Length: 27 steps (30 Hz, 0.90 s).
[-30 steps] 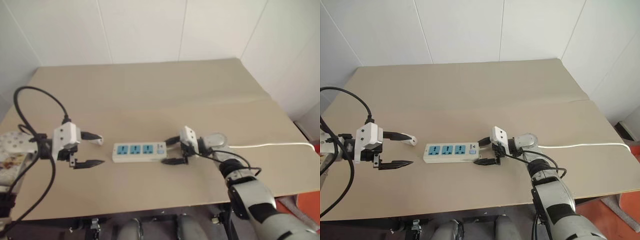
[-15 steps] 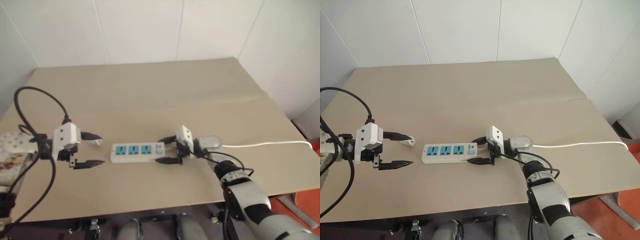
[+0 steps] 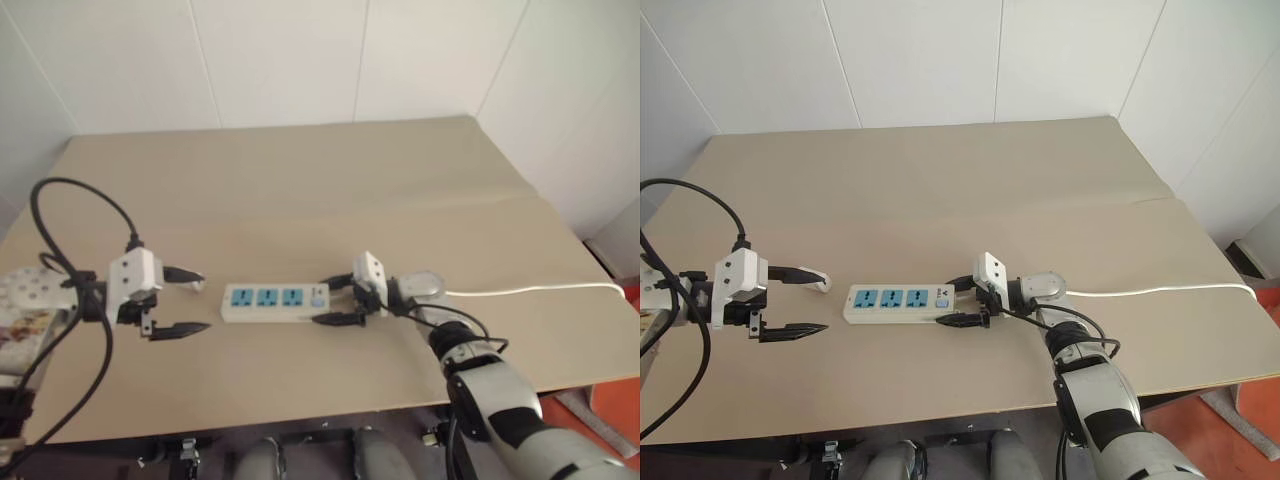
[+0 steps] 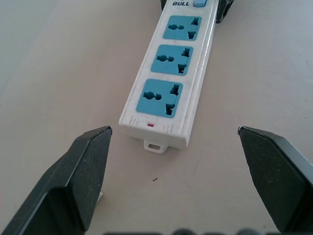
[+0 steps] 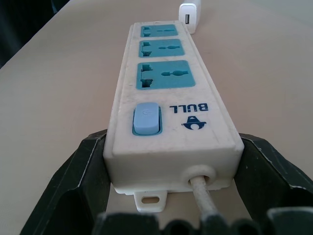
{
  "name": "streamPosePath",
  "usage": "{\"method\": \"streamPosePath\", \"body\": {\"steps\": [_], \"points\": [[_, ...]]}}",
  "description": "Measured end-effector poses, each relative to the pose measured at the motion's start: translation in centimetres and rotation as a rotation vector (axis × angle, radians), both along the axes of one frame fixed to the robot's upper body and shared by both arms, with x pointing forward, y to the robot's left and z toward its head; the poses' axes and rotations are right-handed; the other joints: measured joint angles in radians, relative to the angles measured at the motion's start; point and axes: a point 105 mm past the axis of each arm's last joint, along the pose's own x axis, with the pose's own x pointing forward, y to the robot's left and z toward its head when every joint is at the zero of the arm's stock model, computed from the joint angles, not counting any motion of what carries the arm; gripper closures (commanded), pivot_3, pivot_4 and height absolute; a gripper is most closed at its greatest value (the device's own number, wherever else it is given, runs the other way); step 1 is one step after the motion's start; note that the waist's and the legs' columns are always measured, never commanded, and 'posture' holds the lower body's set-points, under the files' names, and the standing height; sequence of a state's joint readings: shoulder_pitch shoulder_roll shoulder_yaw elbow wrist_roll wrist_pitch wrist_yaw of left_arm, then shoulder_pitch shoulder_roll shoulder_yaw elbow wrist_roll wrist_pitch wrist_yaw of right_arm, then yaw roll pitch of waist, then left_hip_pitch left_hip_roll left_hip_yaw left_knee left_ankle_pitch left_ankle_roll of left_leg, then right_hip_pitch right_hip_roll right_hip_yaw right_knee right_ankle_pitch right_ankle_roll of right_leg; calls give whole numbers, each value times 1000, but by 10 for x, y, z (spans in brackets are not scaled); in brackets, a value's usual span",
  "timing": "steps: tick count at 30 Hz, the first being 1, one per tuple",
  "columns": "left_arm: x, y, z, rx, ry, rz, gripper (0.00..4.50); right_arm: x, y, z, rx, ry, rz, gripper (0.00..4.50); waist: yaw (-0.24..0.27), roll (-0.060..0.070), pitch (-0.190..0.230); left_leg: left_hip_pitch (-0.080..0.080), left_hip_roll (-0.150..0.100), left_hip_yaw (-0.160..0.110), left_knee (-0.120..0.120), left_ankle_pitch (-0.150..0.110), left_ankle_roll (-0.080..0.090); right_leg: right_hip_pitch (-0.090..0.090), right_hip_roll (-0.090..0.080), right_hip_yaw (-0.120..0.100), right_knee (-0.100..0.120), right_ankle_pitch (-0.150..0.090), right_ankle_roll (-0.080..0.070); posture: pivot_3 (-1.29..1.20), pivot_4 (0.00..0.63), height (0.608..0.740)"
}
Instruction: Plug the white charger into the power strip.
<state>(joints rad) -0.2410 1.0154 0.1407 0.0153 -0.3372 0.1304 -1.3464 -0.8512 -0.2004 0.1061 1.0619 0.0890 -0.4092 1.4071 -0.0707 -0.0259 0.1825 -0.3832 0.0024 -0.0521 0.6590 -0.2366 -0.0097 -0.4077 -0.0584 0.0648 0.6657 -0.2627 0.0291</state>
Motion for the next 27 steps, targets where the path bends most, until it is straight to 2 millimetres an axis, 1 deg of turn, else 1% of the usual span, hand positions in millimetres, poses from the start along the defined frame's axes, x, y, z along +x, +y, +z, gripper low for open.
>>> {"method": "streamPosePath", "body": {"steps": [2, 4, 9, 11, 13, 16, 19, 22, 27], "points": [[7, -4, 5, 32, -29, -35, 0, 0, -3, -1, -7, -1, 0, 1068, 2, 0, 0, 0, 0, 0, 0, 0, 0, 0, 0, -1, 0, 0, 0, 0, 150, 740], [18, -4, 16, 85, -74, -68, 0, -1, -3, -2, -11, -7, 2, 1068, 3, 0, 0, 0, -1, 1, 0, 0, 0, 1, 0, -1, 0, 0, 0, 0, 150, 740], [49, 2, 48, 424, -115, -201, 0, 0, 0, -2, -20, -7, 9, 1068, 1, -1, 0, 0, -2, 5, 1, 0, 0, 2, 1, -2, -1, 0, 0, 0, 150, 740], [67, -7, 62, 531, -108, -237, 0, 1, -1, -2, -34, -5, 10, 1068, 2, -1, -1, -1, -2, 5, 2, 0, 0, 3, 1, -3, -1, 0, 0, 0, 150, 740], [76, -16, 70, 597, -110, -270, 0, 2, 1, -1, -48, -11, 18, 1068, -2, -1, -1, 0, -3, 6, 2, 0, 0, 3, 1, -1, -1, 0, 1, 0, 150, 740], [90, -24, 65, 798, -38, -330, 0, 2, 3, -1, -56, -16, 22, 1068, -5, -1, -1, 0, -2, 5, 2, 0, 0, 3, 2, -1, 0, 0, 1, 0, 150, 740], [95, -22, 49, 960, 50, -371, 0, 2, 5, -1, -59, -23, 22, 1068, -9, -1, -1, 1, -2, 5, 2, 0, 0, 2, 2, 0, 0, 0, 1, 0, 150, 740], [95, -16, 31, 1031, 124, -398, 0, 2, 5, -1, -60, -24, 22, 1068, -11, -1, -1, 0, -2, 5, 2, 0, 0, 2, 2, 0, 1, 0, 1, 0, 150, 740], [93, -9, 17, 1095, 165, -426, 0, 2, 6, -1, -63, -29, 23, 1068, -12, -1, -1, 0, -2, 4, 2, 0, 0, 2, 2, 0, 1, 0, 1, 0, 150, 740]]}}
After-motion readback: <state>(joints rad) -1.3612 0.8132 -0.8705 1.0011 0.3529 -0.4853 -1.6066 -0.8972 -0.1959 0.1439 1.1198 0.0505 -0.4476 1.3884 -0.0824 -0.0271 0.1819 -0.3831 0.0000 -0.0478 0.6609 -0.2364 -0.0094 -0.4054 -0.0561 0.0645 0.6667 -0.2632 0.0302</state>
